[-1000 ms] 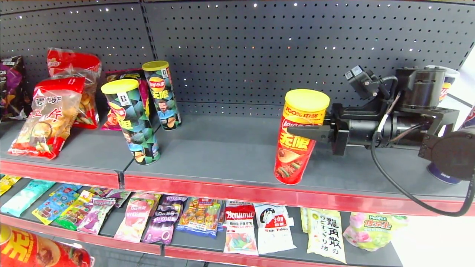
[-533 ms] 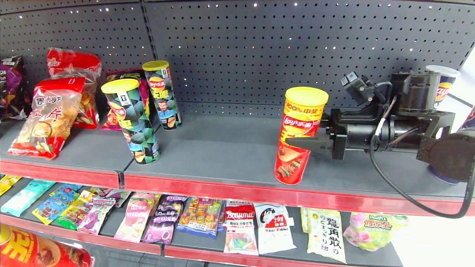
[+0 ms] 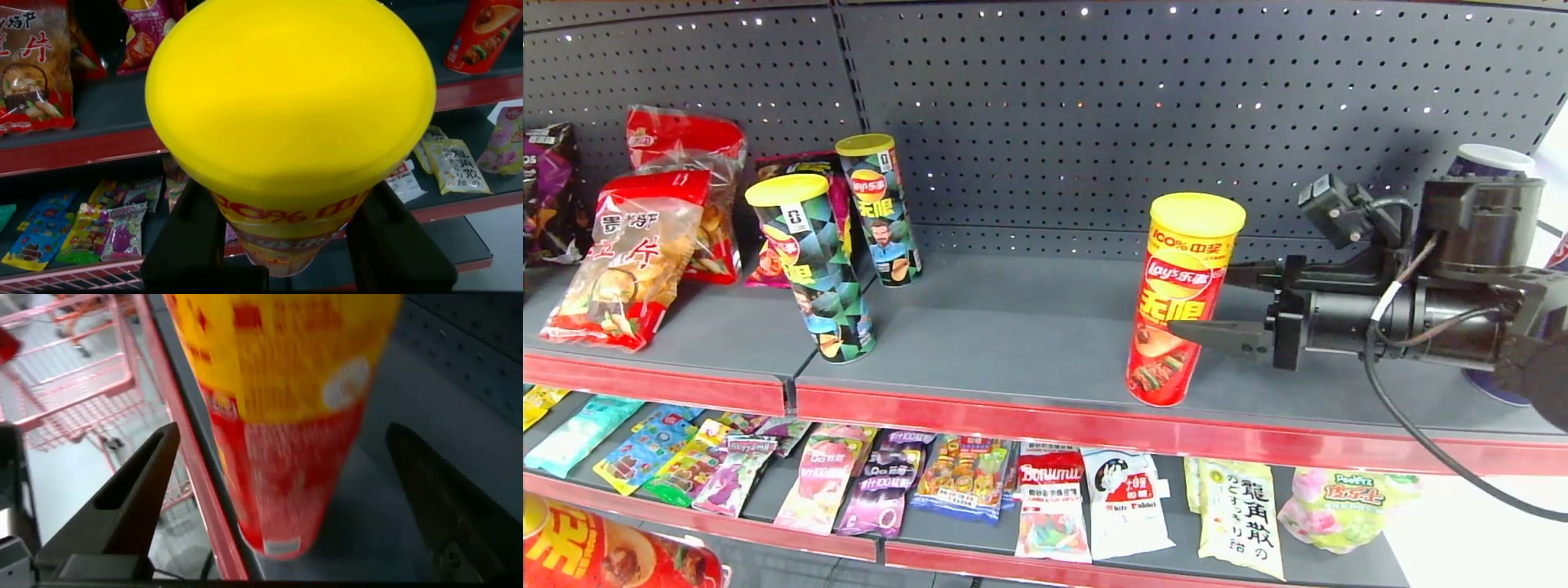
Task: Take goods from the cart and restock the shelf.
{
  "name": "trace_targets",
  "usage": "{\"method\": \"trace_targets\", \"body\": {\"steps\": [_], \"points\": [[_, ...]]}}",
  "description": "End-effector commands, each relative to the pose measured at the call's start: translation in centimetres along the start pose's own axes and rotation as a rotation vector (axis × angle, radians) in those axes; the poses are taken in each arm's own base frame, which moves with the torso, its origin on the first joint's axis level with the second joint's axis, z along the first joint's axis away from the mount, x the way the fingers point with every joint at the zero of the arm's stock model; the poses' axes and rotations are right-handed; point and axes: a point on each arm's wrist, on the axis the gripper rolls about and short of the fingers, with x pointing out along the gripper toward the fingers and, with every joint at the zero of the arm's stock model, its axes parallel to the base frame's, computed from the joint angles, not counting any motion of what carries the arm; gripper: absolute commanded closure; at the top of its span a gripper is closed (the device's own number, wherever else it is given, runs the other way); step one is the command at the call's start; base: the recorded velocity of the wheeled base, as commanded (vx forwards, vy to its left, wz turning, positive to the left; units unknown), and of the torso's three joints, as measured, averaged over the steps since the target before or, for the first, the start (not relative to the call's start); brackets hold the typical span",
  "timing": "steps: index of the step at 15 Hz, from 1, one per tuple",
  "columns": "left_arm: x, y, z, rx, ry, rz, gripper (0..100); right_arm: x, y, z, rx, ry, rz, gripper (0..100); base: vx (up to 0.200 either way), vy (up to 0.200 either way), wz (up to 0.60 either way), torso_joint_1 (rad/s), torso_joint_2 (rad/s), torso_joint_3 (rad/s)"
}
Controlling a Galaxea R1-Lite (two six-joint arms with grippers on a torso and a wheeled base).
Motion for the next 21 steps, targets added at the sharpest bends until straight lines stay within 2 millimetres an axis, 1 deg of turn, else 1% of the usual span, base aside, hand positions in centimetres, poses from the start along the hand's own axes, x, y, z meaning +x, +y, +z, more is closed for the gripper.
{"method": "trace_targets", "body": {"steps": [1, 3, 4, 5, 6, 7, 8, 10, 16, 21], "points": [[0.0, 0.0, 0.0, 0.000, 0.002, -0.001, 100, -1.8, 2.3, 0.6, 0.006, -0.009, -0.064, 0, 0.000, 0.000, 0.00, 0.000, 0.00, 0.000], [0.1, 0.0, -0.1, -0.001, 0.005, -0.002, 100, -1.9, 4.1, 0.9, 0.075, -0.011, -0.121, 0, 0.000, 0.000, 0.00, 0.000, 0.00, 0.000], [0.0, 0.0, -0.1, -0.001, 0.003, -0.002, 100, -1.4, 5.6, 1.3, 0.142, -0.017, -0.153, 0, 0.000, 0.000, 0.00, 0.000, 0.00, 0.000], [0.0, 0.0, -0.1, -0.001, 0.003, -0.002, 100, -1.0, 6.4, 1.6, 0.169, -0.028, -0.175, 0, 0.000, 0.000, 0.00, 0.000, 0.00, 0.000], [0.0, 0.0, -0.1, 0.000, 0.002, -0.001, 100, -0.5, 6.7, 1.5, 0.165, -0.041, -0.198, 0, 0.000, 0.000, 0.00, 0.000, 0.00, 0.000], [0.0, 0.0, -0.1, 0.000, 0.002, 0.000, 100, -0.1, 6.8, 1.2, 0.163, -0.043, -0.209, 0, 0.000, 0.000, 0.00, 0.000, 0.00, 0.000], [0.0, 0.0, -0.1, 0.000, 0.002, 0.000, 100, 0.9, 7.0, 0.7, 0.153, -0.058, -0.248, 0, 0.000, 0.000, 0.00, 0.000, 0.00, 0.000], [0.0, 0.0, -0.1, 0.000, 0.001, 0.000, 100, 1.9, 7.1, 0.3, 0.151, -0.065, -0.293, 0, 0.000, 0.000, 0.00, 0.000, 0.00, 0.000], [0.0, 0.0, -0.1, 0.000, 0.002, 0.000, 100, 3.2, 6.8, -0.4, 0.156, -0.033, -0.292, 0, 0.000, 0.000, 0.00, 0.000, 0.00, 0.000], [0.0, 0.0, -0.1, 0.000, 0.002, 0.000, 100, 3.4, 5.8, -1.1, 0.166, -0.014, -0.323, 0, 0.000, 0.000, 0.00, 0.000, 0.00, 0.000]]}}
